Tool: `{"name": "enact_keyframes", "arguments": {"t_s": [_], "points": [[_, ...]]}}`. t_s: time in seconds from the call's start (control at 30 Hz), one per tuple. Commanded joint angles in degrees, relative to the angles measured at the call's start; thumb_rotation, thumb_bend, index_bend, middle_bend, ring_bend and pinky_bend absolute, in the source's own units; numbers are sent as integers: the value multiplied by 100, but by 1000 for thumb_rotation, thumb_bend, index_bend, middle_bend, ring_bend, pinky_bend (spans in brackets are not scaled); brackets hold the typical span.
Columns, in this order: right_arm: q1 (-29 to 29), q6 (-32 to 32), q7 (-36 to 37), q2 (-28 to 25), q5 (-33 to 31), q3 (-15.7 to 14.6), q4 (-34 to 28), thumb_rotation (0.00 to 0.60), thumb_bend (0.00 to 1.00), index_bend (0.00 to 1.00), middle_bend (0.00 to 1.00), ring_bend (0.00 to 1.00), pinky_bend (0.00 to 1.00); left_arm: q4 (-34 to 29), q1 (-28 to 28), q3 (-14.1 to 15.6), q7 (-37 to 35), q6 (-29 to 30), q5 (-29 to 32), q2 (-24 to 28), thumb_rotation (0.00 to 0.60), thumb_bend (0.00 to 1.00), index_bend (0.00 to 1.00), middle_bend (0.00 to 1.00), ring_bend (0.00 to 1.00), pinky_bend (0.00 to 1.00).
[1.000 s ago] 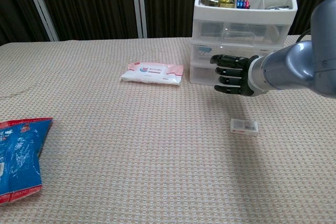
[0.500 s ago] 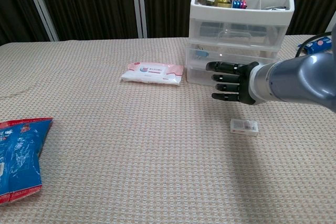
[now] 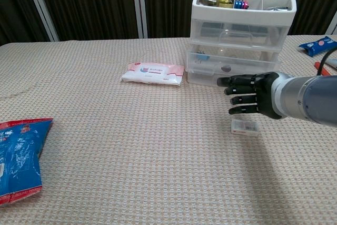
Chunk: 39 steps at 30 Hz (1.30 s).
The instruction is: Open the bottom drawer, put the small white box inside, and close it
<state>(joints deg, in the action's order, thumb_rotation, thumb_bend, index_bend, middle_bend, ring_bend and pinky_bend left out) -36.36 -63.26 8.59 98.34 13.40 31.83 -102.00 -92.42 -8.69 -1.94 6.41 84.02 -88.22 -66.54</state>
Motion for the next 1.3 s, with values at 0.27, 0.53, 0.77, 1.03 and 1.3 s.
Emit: {"name": "enact_keyframes", "arguments": {"t_s": [0.27, 0.53, 0.77, 1.03, 1.3], "points": [[419, -819, -297, -347, 1393, -498, -875, 600, 310, 125, 715, 721, 624, 86, 31, -17, 75, 138, -78, -77, 600, 193, 69, 0, 0, 0], [357, -1225, -1043, -578, 1812, -650, -947, 600, 311, 138, 713, 721, 624, 141, 55, -28, 116, 242, -140, -134, 600, 192, 69, 0, 0, 0], [155, -904, -1660, -915, 998, -445, -802, 600, 311, 181, 713, 721, 624, 133, 48, -39, 129, 220, -114, -143, 600, 194, 69, 0, 0, 0], [-59, -712, -1974, -1026, 458, -281, -466, 600, 311, 197, 713, 721, 624, 113, 46, -35, 115, 199, -104, -133, 600, 193, 69, 0, 0, 0], [-186, -732, -2095, -987, 331, -227, -231, 600, 309, 223, 713, 721, 624, 105, 47, -37, 102, 197, -102, -127, 600, 193, 69, 0, 0, 0]]}}
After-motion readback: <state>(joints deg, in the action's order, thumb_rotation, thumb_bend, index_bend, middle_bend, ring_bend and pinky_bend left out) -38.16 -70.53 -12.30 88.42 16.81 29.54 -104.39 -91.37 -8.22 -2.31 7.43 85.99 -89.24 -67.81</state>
